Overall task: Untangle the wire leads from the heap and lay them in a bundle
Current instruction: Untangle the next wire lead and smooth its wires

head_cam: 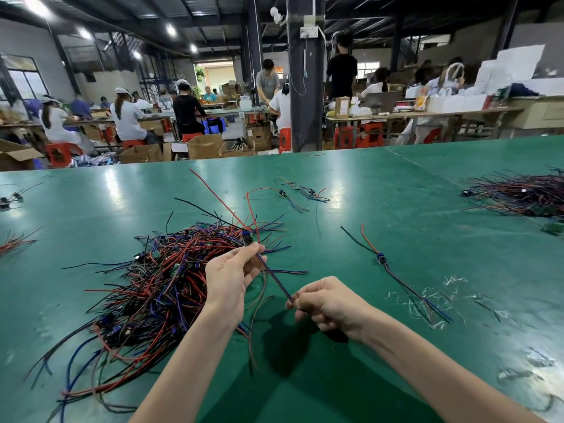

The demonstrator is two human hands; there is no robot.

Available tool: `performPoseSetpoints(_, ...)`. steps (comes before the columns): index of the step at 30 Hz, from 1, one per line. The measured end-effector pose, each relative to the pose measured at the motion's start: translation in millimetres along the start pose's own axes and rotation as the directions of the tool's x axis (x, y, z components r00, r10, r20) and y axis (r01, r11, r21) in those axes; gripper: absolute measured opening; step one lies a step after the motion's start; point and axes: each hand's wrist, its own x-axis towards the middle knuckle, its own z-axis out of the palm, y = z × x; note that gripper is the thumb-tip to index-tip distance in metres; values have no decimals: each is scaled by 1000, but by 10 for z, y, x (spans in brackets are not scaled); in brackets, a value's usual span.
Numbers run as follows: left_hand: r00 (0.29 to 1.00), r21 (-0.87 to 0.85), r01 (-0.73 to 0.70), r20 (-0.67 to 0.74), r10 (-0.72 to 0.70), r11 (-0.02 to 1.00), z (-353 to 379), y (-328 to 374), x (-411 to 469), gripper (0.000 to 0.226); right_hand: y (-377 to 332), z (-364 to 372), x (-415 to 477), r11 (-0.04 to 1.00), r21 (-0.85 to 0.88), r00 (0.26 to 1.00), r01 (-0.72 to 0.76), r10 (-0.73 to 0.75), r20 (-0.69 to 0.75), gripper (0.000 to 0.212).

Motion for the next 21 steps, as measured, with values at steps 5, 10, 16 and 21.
performPoseSetpoints(5,1000,-13,-15,-26,15,1000,-43,40,20,14,1,21,-5,1000,1,999,24,-24,30,16)
performPoseSetpoints(10,999,-21,-22,-33,22,1000,-60,36,36,11,-6,9,-23,994,-59,993,96,-91,70,10)
performPoseSetpoints(16,999,-85,47,24,-45,995,-83,5,73,8,-129,-120,-113,958,-210,926,195,-109,362,17)
performPoseSetpoints(21,983,-100,156,111,-145,983,-28,-30,51,13,-226,-305,-68,979,-176,940,98,-33,338,36)
